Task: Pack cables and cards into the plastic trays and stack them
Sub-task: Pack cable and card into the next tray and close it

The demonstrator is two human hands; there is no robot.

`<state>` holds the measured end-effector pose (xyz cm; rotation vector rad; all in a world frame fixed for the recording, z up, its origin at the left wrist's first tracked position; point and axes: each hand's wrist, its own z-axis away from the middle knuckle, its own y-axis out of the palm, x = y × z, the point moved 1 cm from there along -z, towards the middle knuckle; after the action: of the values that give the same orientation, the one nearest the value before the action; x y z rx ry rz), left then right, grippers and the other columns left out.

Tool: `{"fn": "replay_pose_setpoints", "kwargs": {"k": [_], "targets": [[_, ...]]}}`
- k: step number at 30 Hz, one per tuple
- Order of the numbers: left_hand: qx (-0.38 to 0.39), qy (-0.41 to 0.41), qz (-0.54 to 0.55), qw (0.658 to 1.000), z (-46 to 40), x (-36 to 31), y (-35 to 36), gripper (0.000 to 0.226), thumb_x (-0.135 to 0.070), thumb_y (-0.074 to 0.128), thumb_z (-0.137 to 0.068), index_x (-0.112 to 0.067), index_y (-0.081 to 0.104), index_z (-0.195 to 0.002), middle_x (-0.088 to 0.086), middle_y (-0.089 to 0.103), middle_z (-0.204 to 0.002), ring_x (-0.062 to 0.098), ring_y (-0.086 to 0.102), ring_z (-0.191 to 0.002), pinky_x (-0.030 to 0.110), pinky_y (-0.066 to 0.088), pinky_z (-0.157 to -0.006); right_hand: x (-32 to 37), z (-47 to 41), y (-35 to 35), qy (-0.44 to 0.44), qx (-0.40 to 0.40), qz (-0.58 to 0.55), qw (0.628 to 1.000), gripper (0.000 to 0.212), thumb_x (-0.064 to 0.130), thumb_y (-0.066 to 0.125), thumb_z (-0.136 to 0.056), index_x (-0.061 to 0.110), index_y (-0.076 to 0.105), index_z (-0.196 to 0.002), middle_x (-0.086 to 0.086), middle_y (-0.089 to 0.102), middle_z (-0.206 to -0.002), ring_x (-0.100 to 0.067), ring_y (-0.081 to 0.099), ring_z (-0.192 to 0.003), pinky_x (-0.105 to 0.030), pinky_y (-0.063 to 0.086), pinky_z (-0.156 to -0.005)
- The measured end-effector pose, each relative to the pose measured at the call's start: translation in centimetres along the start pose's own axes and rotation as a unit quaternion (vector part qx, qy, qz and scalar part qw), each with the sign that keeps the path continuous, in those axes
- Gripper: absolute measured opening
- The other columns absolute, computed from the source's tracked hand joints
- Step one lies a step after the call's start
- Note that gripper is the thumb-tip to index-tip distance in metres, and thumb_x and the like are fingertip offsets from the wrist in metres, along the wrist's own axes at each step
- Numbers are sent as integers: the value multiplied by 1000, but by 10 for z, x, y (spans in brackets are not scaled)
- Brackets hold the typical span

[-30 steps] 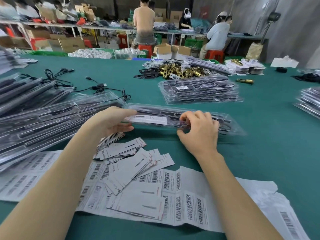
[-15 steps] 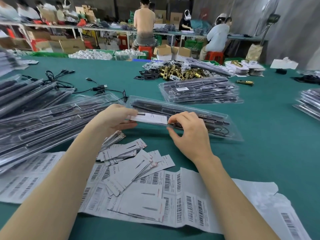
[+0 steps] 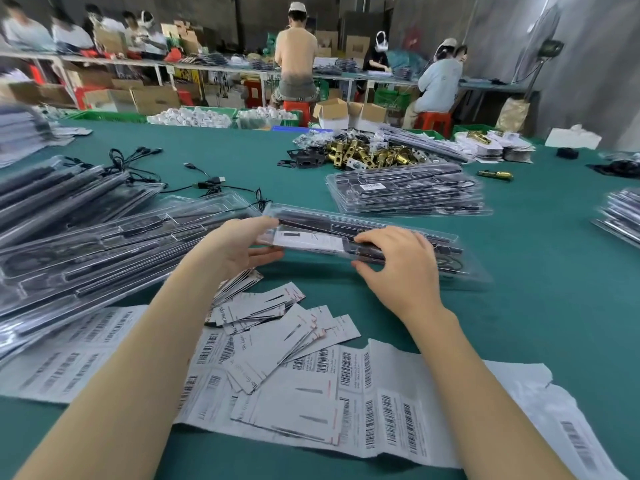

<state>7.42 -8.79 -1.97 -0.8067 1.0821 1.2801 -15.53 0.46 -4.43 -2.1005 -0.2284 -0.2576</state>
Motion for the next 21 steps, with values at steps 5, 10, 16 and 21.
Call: {"fn": "replay_pose_setpoints", "kwargs": {"k": [5,10,16,21], "targets": [[9,10,43,999,1,-2,2,22,-9,60,-98,-1,55,-118,21,67,-109,24,72,-73,27,60,-58,-8,-5,-15,17,25,-2,1000,26,40,69,-89,43,67,-115,18,71,-108,-14,62,-105,-31,45,-87],[28,36,165,985,-3,-11,-3,54,-55,50,-99,-2,54,-111,11,67,-95,24,75,-77,31,61,-63,9,-17,-36,-50,-122,-20,991,27,34,67,-94,36,71,-121,12,75,-101,-19,67,-90,-27,42,-69],[26,26,23,999,-1,-6,3,33,-39,58,-100,-10,53,-87,10,66,-90,23,73,-71,27,60,-57,32,-32,-66,36,-272,-77,959,23,43,67,-92,36,73,-113,11,76,-87,-16,66,-76,-18,27,-52],[92,31,-61,993,7,0,28,31,-38,60,-99,-8,58,-95,12,69,-96,25,74,-74,30,61,-64,17,-36,-95,164,-327,-199,909,24,47,66,-90,38,73,-111,21,75,-98,-2,68,-86,-20,46,-66]]}}
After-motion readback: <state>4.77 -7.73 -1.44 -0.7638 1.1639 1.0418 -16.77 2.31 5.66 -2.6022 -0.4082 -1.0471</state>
